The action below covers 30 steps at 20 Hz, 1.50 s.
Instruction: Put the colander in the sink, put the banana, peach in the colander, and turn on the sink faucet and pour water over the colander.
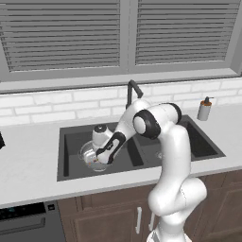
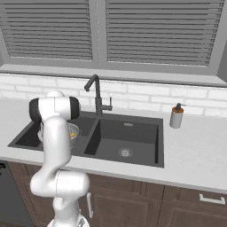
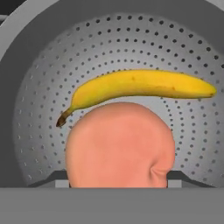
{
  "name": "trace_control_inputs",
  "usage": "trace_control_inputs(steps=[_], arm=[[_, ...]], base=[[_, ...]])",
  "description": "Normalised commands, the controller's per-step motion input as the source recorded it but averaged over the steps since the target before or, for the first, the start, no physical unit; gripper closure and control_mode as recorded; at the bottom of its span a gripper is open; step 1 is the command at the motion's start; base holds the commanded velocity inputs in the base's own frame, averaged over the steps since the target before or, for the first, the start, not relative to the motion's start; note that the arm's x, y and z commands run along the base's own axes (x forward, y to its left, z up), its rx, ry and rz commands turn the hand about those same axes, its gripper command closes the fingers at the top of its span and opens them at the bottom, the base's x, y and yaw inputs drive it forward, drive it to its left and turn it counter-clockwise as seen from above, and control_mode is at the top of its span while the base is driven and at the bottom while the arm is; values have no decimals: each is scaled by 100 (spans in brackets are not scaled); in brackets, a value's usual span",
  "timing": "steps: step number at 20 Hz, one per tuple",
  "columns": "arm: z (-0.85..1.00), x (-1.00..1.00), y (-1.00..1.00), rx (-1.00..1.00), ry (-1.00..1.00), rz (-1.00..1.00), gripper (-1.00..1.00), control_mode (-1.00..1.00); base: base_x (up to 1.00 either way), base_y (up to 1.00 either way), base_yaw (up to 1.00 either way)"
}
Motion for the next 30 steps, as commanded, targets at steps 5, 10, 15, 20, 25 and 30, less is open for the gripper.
trace_control_inputs(steps=[5, 10, 15, 20, 25, 30], arm=[[-20, 0, 0, 0, 0, 0, 100, -100], [0, 25, 1, 0, 0, 0, 100, -100], [0, 44, 6, 0, 0, 0, 100, -100], [0, 6, 0, 0, 0, 0, 100, -100], [0, 0, 0, 0, 0, 0, -100, -100], [0, 0, 0, 0, 0, 0, -100, -100]], base=[[0, 0, 0], [0, 0, 0], [0, 0, 0], [0, 0, 0], [0, 0, 0], [0, 0, 0]])
